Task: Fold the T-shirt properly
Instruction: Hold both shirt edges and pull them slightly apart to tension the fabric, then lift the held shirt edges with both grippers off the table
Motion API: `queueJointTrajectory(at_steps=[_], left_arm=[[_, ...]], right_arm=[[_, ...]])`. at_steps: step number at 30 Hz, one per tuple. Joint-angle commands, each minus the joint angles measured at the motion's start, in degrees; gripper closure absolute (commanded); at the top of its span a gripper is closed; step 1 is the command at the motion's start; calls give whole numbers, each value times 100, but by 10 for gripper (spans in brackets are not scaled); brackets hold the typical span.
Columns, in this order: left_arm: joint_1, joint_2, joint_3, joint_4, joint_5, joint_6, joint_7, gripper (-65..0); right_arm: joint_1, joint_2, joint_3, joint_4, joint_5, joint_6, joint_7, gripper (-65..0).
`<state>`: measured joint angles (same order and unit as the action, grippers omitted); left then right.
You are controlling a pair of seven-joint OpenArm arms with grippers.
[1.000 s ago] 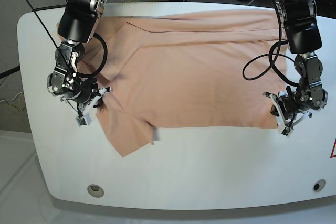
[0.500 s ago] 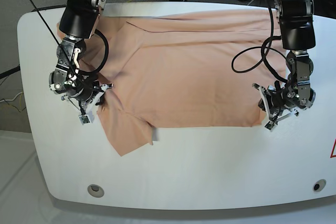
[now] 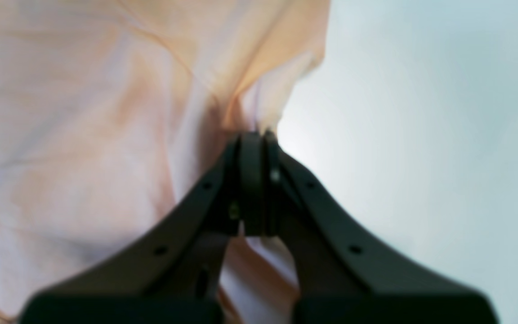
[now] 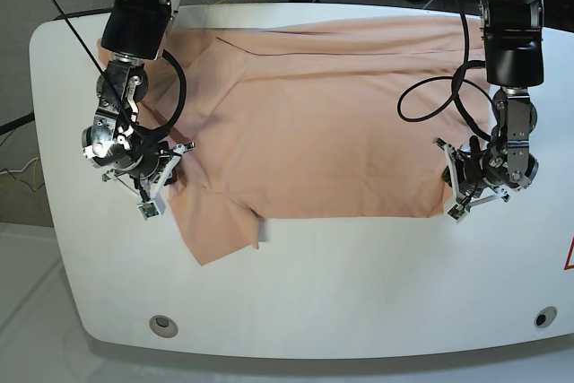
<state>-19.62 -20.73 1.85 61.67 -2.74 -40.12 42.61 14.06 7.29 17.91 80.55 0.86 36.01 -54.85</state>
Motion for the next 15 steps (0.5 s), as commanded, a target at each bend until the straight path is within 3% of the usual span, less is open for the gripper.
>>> queueJointTrajectory(at_steps=[1,15], left_arm=[[-161,-155,13,106,-11,12,-54,-25],[-126,-472,171,440,-3,12,-54,-25]], right_arm=[[128,40,-2,274,50,-10,-14,0],[-215,49,-2,960,32,-36,-410,0]])
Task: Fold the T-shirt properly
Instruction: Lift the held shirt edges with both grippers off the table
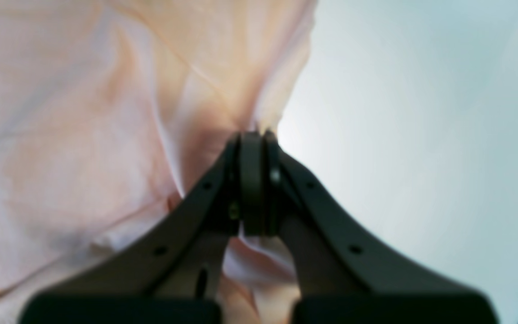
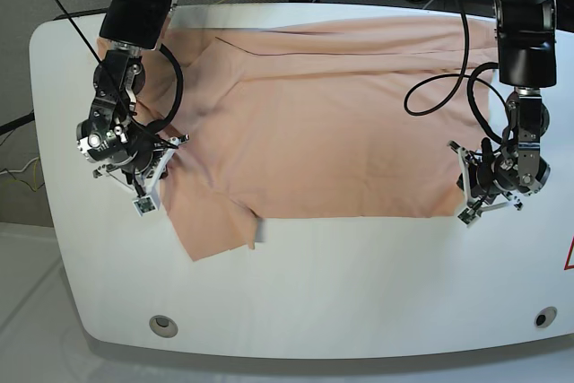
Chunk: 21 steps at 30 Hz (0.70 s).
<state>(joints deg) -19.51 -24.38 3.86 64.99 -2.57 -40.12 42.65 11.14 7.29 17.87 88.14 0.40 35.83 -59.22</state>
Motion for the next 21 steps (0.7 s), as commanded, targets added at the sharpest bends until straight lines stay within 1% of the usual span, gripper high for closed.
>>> queueJointTrajectory(at_steps=[1,15,21], left_arm=[[-137,-142,-30,107,-20,12,-59,-25],[-137,-511,120,116,-20,12,-59,-25],[-137,-643,120,116,-20,12,-59,-25]], right_arm=[[51,49,2,228,78,-19,1,0],[-221,67,2,782,69,-19,-430,0],[-265,67,2,1125,69,-19,-737,0]])
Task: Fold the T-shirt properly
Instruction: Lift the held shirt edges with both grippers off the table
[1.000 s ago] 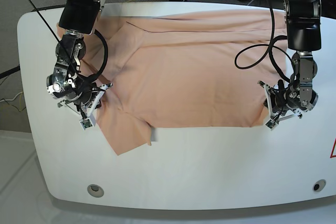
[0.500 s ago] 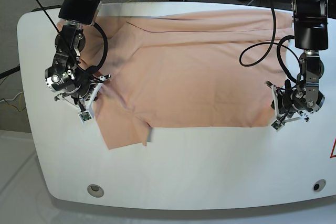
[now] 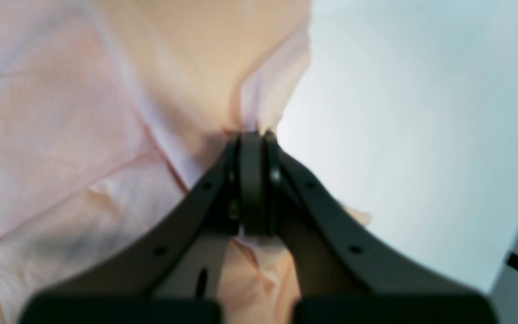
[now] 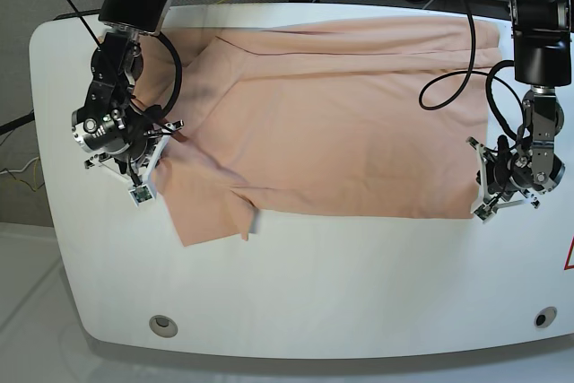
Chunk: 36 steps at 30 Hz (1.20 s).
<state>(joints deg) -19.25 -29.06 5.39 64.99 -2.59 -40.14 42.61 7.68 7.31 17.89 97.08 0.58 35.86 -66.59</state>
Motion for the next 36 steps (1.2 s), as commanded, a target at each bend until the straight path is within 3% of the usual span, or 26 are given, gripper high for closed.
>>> queueJointTrajectory(at_steps=[1,12,15,21,24,36], left_arm=[[-163,-193,-33,116,-18,14,-54,-25],[-163,-290,-60,107,-27,14,-54,-49],[-181,-272,-68,107,-36,14,-54,-118],[-172,80,-543,90,-53,14,-72,-376],[-163,299,-974,72,-53,14,-72,-424],[-163,1170,-2337,-244,-53,14,-72,-427]], right_arm=[[62,64,0,283,52,-21,-18,0],[-25,56,-9,442,52,-21,-53,0],[-25,47,-9,442,52,-21,-53,0],[-25,47,-9,442,52,-21,-53,0],[-25,47,-9,442,52,-21,-53,0],[-17,47,-9,442,52,-21,-45,0]])
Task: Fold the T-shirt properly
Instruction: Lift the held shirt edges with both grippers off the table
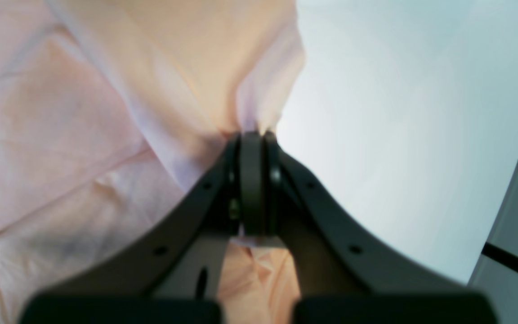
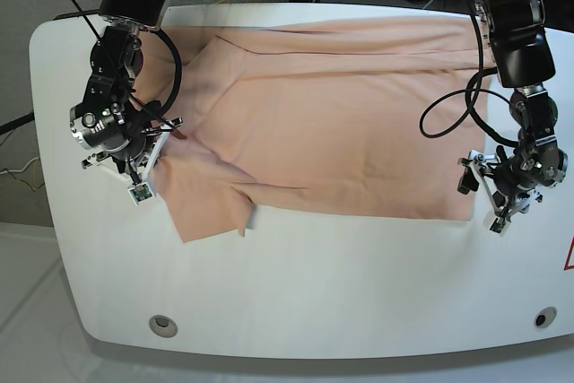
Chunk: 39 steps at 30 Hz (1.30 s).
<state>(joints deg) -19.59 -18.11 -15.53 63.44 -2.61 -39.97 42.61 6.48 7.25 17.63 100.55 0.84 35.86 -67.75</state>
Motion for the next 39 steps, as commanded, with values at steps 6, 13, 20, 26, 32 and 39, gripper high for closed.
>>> queueJointTrajectory(at_steps=[6,13,20,26,32,39], left_arm=[[-164,330,-1089,-854,-60,-3,-72,-427],[-172,461,-1493,-1091,-68,-3,-72,-427],[-172,479,-1625,-1109,-68,-3,-72,-427],[-252,699,-1608,-1109,-60,-3,-72,-428],[-331,971,-1572,-1118,-42,-3,-72,-427],[-339,1244,-1397,-1109,-33,-3,-72,-427]], right_arm=[[104,53,17,94,26,-21,71,0],[104,62,17,94,26,-21,71,0],[104,80,17,94,26,-21,71,0],[104,80,17,94,26,-12,71,0],[104,80,17,94,26,-12,71,0],[104,80,17,94,26,-12,71,0]])
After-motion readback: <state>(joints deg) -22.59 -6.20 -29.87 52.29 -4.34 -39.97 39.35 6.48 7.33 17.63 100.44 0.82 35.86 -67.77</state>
